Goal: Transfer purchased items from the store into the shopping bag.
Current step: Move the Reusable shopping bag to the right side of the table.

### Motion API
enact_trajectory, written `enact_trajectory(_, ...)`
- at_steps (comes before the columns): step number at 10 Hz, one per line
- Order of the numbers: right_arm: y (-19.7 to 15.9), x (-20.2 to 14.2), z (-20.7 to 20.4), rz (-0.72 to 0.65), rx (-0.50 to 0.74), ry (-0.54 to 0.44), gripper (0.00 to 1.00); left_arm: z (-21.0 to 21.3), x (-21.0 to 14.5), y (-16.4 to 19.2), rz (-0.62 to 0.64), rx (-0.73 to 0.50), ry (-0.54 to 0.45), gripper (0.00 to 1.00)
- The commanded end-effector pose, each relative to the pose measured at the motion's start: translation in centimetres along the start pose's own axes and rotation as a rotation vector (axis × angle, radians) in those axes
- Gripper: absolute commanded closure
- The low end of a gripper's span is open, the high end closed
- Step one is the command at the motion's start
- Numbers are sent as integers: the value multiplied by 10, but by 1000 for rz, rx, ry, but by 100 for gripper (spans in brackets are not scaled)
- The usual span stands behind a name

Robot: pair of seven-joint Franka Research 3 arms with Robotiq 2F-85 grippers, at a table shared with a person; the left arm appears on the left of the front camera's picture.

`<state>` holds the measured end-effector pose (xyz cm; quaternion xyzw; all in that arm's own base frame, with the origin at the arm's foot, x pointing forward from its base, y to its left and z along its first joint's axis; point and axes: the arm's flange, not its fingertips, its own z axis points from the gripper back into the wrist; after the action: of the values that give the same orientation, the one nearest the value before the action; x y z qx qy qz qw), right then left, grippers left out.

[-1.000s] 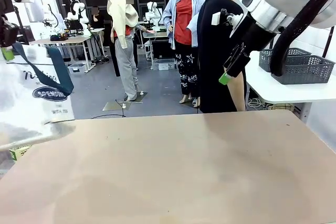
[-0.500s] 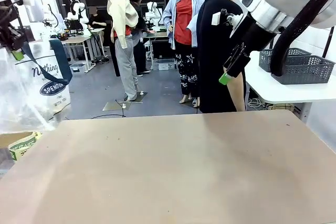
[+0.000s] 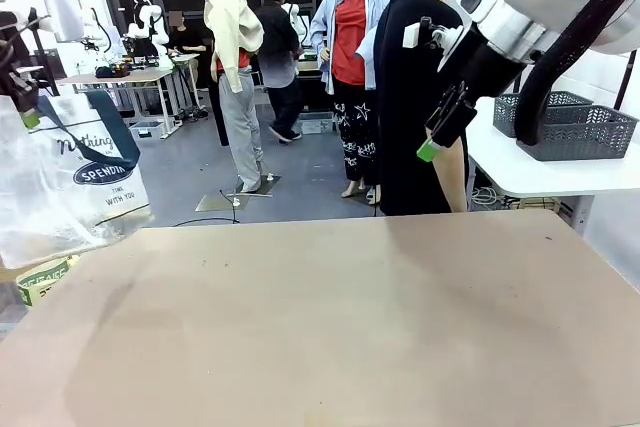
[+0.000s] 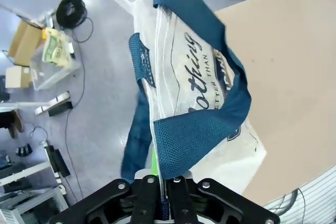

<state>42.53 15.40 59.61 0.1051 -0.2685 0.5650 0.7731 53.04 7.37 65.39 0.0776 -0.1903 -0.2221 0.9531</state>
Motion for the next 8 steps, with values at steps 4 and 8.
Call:
enact_trajectory(4,1,0,0,-3,0,22,0,-45,-7,14,28,4,-42,100)
enact_trajectory(8,1,0,0,-3,0,22,0,-76,-17,4,37,-58,32,100)
